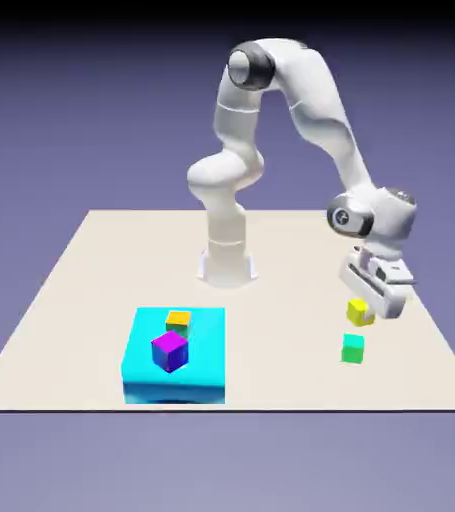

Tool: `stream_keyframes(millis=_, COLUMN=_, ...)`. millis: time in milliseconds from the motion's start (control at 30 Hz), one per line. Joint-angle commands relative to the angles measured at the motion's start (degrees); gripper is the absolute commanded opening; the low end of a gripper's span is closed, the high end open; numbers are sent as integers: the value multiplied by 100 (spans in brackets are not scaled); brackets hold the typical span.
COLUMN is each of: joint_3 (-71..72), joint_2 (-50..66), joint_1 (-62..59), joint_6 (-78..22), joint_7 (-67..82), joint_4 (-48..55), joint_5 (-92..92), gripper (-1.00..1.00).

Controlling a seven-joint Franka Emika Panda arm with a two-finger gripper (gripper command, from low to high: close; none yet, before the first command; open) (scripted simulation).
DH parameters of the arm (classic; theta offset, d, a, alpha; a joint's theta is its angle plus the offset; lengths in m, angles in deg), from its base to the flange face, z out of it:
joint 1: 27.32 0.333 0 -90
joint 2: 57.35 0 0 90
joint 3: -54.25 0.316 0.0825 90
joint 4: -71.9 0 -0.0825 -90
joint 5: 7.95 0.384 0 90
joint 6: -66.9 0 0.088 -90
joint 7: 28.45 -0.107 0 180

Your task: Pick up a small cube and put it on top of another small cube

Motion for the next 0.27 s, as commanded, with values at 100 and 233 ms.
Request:
stream_keyframes(millis=100, joint_3=10, joint_2=-84, joint_1=3, joint_6=-81, joint_7=13, joint_4=1, joint_5=14, gripper=100)
stream_keyframes(millis=233, joint_3=109, joint_2=-829, joint_1=30, joint_6=-845, joint_7=148, joint_4=14, joint_5=166, gripper=100)
